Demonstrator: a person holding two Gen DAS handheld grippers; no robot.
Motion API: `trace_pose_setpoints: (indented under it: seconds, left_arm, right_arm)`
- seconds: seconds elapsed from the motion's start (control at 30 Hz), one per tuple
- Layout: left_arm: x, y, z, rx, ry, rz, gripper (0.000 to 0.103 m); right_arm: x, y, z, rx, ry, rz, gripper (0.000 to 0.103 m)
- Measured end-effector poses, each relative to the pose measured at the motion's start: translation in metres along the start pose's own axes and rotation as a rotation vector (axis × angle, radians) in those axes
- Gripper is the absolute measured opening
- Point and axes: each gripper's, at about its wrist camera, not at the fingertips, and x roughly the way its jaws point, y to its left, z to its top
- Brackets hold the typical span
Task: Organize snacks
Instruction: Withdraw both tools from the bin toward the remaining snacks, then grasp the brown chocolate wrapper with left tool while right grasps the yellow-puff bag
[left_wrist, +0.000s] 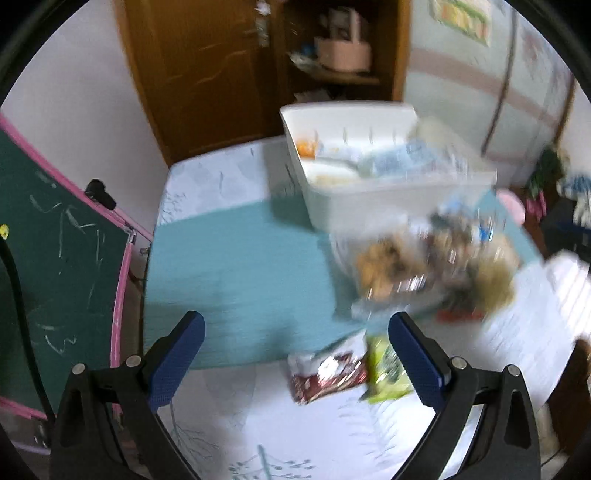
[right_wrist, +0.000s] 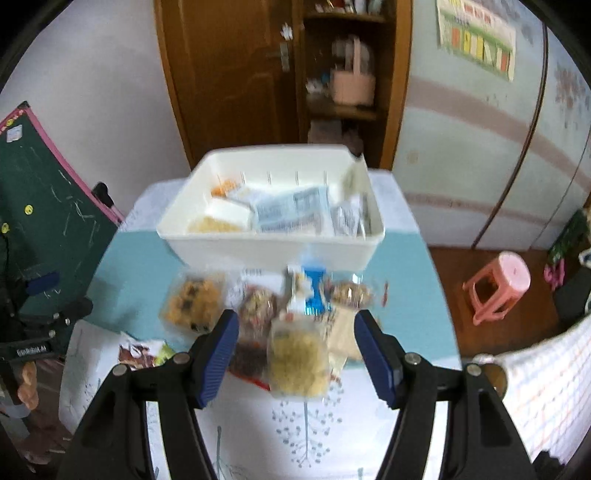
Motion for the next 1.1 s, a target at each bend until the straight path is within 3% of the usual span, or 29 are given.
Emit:
trace_pose_setpoints:
  seconds: [0.2, 0.4, 0.57, 0.9, 0.97, 1.0, 1.03, 1.07, 1.1]
  left_arm:
    - [0.038, -0.019, -0.033, 0.245, 0.066, 0.021, 0.099]
    - [0.066, -0.028, -0.043, 0.385, 0.123, 0.004, 0.099]
    - [0.083, -0.027, -0.038, 0.425, 0.162, -0.013, 0.099]
    - [0.104, -0.029, -0.025, 0.449, 0.213, -0.139, 0.095]
    - [0.106, -0.028, -0.023, 0.442, 0.225, -0.173, 0.087]
    - [0.105, -0.027, -0.022, 0.433, 0.231, -0.196, 0.074]
    - [0.105, -0.027, -0.02, 0.422, 0.237, -0.223, 0.053]
    - [0.105, -0.027, -0.018, 0.407, 0.247, -0.243, 0.044]
    - [0.105, -0.028, -0.015, 0.394, 0.257, -0.234, 0.042]
  right_arm:
    - [0.04, -0.004, -0.024, 0.04, 0.101, -0.006, 0.065]
    - [0.072, -0.002, -0.039, 0.058, 0.168, -0.005, 0.065]
    - [0.092, 0.007, -0.044, 0.052, 0.202, -0.004, 0.065]
    - [0.106, 0.008, -0.044, 0.066, 0.203, -0.043, 0.065]
    - [0.108, 0.006, -0.044, 0.072, 0.202, -0.041, 0.065]
    - [0.109, 0.005, -0.045, 0.075, 0.201, -0.039, 0.065]
    - [0.108, 0.005, -0.045, 0.077, 0.199, -0.037, 0.065]
    - [0.108, 0.004, -0.046, 0.078, 0.197, -0.036, 0.065]
    - [0.108, 0.003, -0.046, 0.079, 0.192, -0.039, 0.063]
